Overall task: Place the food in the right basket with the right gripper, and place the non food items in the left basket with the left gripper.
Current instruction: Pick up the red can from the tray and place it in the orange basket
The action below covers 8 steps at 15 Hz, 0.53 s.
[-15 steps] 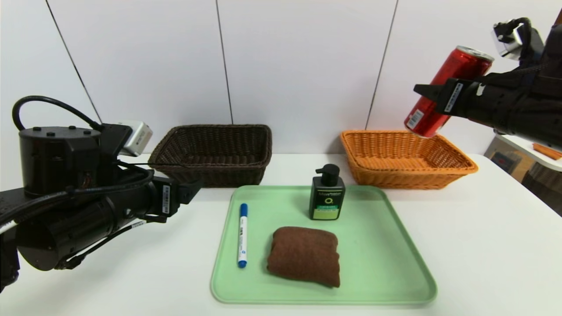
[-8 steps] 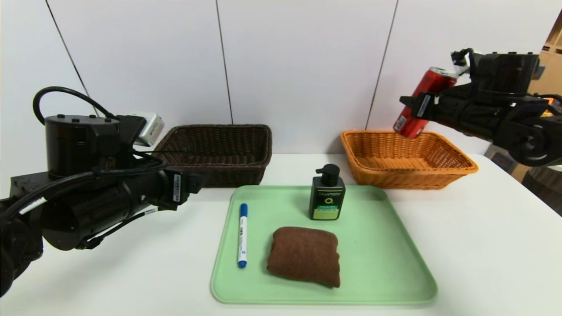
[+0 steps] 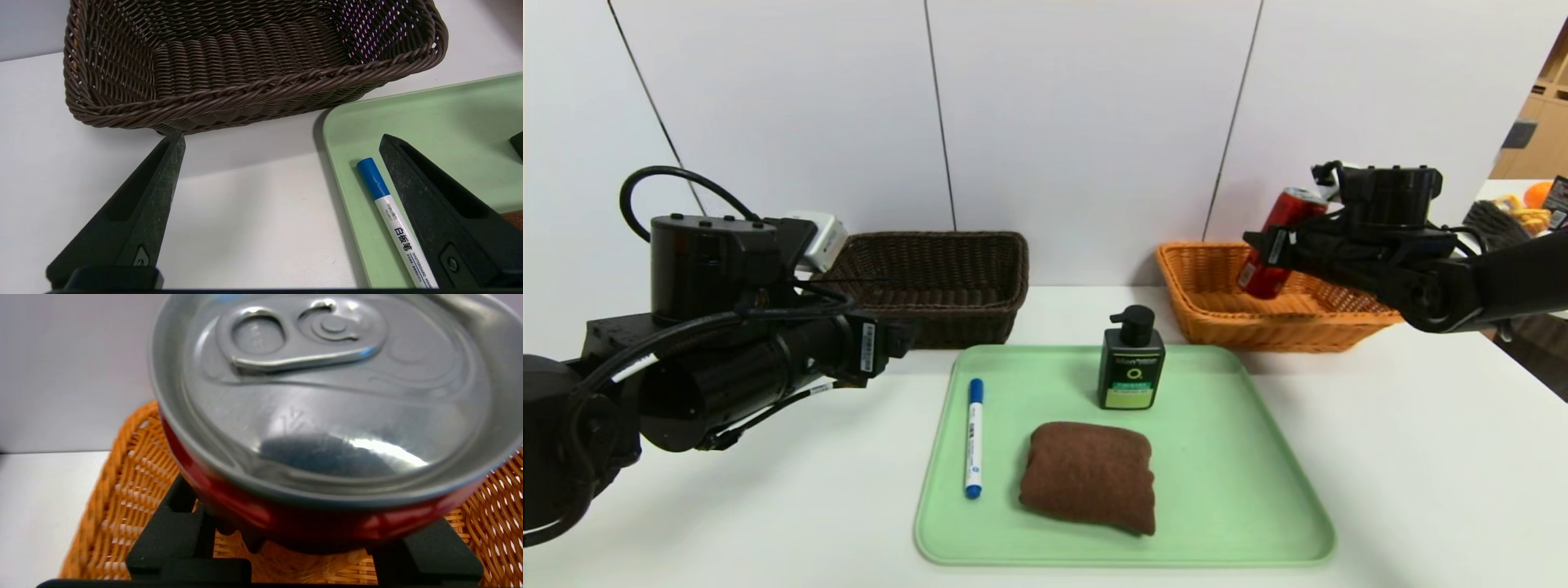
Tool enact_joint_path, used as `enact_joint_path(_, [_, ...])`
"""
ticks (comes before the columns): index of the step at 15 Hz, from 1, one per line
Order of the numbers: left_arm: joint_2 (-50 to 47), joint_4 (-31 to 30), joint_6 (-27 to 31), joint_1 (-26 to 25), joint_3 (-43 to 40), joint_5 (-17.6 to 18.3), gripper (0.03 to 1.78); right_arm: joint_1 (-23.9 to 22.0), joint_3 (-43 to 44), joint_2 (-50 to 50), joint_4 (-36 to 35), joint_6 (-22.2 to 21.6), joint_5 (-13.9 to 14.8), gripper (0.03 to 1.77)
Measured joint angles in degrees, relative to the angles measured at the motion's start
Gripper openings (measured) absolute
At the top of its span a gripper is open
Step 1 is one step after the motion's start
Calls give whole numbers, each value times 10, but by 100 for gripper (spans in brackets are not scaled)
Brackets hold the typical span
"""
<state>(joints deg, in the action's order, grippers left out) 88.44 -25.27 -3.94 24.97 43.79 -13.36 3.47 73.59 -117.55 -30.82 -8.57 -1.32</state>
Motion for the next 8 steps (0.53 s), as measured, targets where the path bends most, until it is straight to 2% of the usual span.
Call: enact_joint_path(8, [17, 0, 0, 1, 12, -7, 169, -8, -1, -39, -35, 0, -4, 98])
